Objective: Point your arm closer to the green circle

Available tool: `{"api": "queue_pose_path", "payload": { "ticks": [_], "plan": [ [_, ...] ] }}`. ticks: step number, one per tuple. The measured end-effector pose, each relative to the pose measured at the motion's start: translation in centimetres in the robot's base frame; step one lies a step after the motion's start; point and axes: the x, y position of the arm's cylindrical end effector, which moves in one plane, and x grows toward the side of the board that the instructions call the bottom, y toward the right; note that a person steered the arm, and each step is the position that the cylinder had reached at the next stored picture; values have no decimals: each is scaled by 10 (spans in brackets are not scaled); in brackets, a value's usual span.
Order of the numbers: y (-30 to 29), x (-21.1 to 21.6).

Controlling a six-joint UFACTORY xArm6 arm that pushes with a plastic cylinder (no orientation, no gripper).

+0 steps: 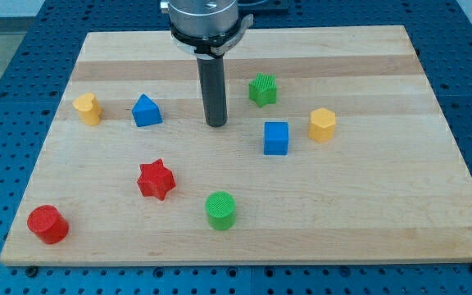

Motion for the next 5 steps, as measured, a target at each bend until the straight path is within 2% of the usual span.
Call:
{"api": "queue_pose_path", "payload": {
  "ticks": [1, 2, 3, 4, 5],
  "plan": [
    [-6, -1],
    [-57, -26],
    [-57, -26],
    [-119, -24],
    [-112, -23]
  ]
}}
